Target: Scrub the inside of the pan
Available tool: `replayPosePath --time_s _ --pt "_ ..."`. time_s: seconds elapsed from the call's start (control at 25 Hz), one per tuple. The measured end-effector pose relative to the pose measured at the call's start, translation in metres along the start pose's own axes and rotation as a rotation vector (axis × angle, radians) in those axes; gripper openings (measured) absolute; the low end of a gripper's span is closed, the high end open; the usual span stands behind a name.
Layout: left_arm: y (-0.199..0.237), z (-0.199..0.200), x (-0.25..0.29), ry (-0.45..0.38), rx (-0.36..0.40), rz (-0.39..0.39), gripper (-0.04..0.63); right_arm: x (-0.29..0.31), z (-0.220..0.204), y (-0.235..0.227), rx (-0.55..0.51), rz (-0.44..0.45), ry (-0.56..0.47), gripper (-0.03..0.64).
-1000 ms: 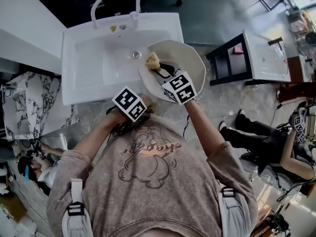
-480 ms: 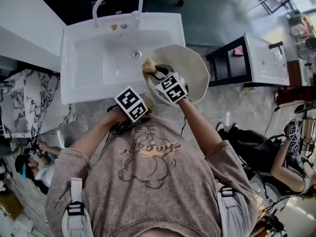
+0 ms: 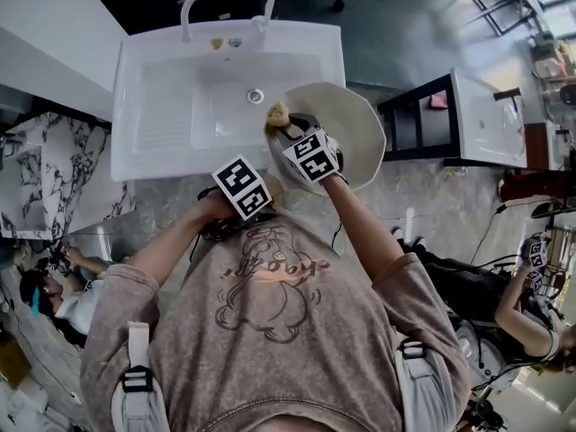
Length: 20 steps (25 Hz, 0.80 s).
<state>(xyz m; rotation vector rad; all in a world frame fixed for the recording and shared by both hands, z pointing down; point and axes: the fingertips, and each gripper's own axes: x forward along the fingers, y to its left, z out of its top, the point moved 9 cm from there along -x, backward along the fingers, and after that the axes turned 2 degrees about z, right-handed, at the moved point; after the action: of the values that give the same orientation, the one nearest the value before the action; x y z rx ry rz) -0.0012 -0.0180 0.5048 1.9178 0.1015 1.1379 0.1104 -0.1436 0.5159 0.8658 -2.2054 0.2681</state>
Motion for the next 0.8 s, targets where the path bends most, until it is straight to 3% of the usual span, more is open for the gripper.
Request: replayPosePath --time_s 0.44,0.8 --pt "0.006 -0.007 0.003 -0.036 -0.032 -0.045 0.074 0.017 0.000 0.004 -0.039 -0.005 0.051 0.144" --pt "0.007 -0.010 0.006 -0.029 -0.031 -0.033 0.075 0.023 0.001 0.003 -0.057 -0.039 0.061 0.144"
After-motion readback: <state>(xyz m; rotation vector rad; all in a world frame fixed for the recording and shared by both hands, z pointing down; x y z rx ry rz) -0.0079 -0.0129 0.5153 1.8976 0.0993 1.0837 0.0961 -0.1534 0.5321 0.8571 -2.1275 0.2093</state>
